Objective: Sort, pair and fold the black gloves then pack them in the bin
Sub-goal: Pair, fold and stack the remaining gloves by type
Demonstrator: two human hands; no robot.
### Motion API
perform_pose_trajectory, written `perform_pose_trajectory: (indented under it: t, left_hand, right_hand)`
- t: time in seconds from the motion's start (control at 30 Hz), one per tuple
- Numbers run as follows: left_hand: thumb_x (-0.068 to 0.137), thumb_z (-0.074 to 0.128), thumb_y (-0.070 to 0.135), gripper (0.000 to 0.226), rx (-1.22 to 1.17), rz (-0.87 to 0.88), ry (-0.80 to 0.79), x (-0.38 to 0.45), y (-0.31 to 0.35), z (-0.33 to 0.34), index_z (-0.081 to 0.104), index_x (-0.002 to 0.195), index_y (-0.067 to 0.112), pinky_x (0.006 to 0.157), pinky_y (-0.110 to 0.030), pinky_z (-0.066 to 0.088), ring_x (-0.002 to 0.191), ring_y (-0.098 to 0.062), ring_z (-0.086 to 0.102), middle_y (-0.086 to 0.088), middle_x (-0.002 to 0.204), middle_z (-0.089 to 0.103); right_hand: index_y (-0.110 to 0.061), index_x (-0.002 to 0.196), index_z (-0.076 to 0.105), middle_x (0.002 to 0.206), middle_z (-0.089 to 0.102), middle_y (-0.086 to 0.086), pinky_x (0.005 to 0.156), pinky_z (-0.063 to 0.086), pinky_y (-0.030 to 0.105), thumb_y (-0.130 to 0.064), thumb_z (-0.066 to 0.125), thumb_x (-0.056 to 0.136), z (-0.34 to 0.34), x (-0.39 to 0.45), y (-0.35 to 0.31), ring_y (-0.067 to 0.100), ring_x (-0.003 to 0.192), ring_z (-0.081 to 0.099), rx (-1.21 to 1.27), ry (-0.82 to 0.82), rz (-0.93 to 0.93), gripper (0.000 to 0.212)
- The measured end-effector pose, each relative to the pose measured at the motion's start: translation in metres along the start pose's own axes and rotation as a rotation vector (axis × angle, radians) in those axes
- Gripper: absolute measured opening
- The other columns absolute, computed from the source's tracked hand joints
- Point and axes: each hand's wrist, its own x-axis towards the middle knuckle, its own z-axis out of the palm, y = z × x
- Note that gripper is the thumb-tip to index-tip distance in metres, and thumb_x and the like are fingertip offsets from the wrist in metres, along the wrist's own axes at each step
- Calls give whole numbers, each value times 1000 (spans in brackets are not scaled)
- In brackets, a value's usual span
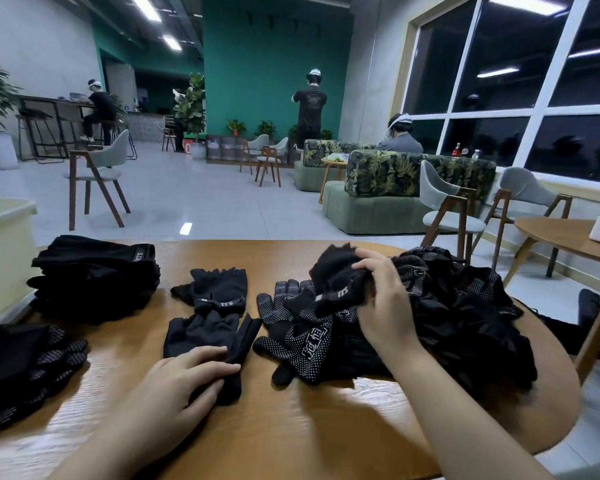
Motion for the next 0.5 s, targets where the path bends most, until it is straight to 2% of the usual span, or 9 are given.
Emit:
perform_pose_trajectory:
  t: [0.07,0.17,0.27,0.37,0.43,0.5]
  left_hand:
    - [76,23,67,31,-4,9,21,-2,1,0,42,100,76,100,-23,36,117,5,45,42,130,31]
    - [82,39,59,32,-108,23,98,-4,9,-6,40,111,71,98,-18,38,116,9,46,40,127,41]
    - [87,51,44,40,-395,-11,238,-7,17,-12,36,121,60,93,-14,38,117,12,47,35,121,51]
    - [98,45,26,34,-710,-54,317,-8,30,-19,39,128,39,82,-7,43,106,12,55,13,115,62]
    - [94,39,21,38,-882,-67,354,-7,33,-21,39,131,27,75,-6,45,99,4,62,4,106,67]
    - [96,44,28,36,-966,-51,402,-7,29,-21,41,131,28,79,-12,48,104,-5,63,4,111,67]
  right_hand:
    - [1,97,52,124,50,8,101,28,6,12,49,79,12,-6,-16,9,120,44,106,-29,2,22]
    - [-9,93,46,128,48,5,98,29,6,8,50,75,30,-15,-36,-3,124,40,237,-73,-6,25]
    - [-28,87,40,130,46,-8,94,35,11,5,57,74,47,-24,-54,-1,123,43,333,-129,-14,39]
    - [-32,76,31,124,47,-9,86,37,10,-11,54,81,59,-31,-75,0,121,45,422,-222,-90,31]
    - [-33,74,30,123,49,-6,83,42,18,-13,49,81,67,-37,-83,1,119,47,460,-304,-105,28]
    - [-31,77,32,125,49,-6,77,46,32,-13,50,77,75,-43,-83,3,112,51,466,-385,-70,26]
